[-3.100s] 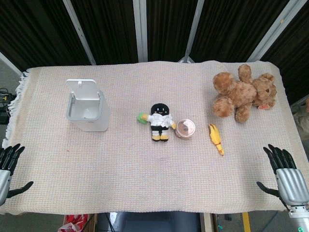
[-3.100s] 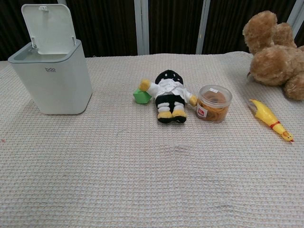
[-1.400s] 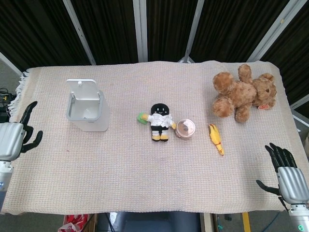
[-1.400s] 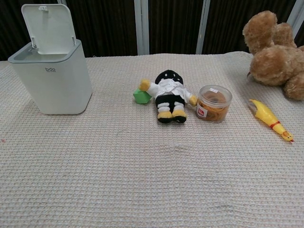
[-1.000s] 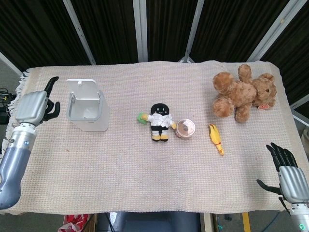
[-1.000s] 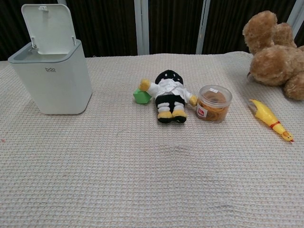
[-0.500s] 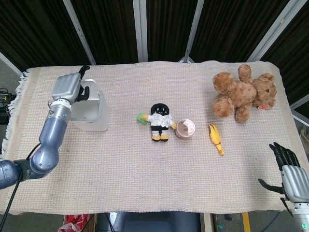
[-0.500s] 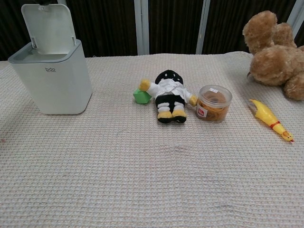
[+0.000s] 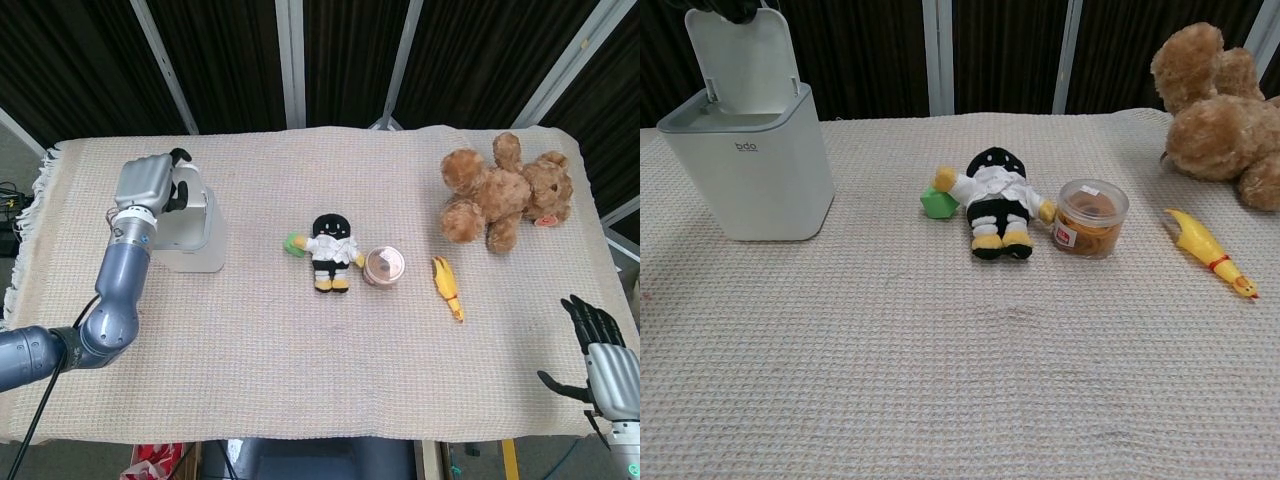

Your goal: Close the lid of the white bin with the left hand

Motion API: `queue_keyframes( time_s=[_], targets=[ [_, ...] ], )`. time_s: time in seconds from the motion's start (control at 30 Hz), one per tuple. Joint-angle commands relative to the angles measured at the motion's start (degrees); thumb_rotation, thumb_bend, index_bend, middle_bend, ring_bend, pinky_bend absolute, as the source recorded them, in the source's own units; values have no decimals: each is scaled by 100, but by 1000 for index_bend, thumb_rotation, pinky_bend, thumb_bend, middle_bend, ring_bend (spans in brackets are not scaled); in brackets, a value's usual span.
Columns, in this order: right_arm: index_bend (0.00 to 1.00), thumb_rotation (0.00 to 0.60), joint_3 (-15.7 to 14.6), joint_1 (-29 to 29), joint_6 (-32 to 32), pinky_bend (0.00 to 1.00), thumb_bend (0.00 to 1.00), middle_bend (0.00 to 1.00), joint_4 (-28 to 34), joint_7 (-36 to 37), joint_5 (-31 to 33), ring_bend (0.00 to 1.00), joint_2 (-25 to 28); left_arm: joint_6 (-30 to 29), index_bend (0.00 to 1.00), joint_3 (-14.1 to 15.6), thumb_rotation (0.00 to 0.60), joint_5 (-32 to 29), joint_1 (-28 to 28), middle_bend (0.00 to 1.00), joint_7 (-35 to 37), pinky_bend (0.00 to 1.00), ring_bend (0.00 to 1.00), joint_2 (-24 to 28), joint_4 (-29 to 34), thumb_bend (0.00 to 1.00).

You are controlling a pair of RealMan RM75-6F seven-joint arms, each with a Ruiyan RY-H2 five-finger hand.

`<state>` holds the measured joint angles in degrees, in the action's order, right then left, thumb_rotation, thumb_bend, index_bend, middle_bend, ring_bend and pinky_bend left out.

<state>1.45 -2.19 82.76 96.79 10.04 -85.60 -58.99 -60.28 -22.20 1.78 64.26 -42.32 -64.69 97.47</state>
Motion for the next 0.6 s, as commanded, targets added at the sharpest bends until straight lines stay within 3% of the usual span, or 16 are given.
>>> queue_keyframes(
  time_s=[0.03, 0.6],
  targets=[
    [0, 600, -9, 5, 1, 0, 192, 0, 10, 0, -10, 0, 3, 12, 267, 37, 600, -67, -9, 1000, -28, 1000, 938, 47, 18, 618],
    [0, 600, -22, 10, 1, 0, 191, 0, 9, -66, -39, 0, -15, 313, 283, 229, 600, -162, -134, 1000, 16, 1000, 939, 439, 324, 630]
  ],
)
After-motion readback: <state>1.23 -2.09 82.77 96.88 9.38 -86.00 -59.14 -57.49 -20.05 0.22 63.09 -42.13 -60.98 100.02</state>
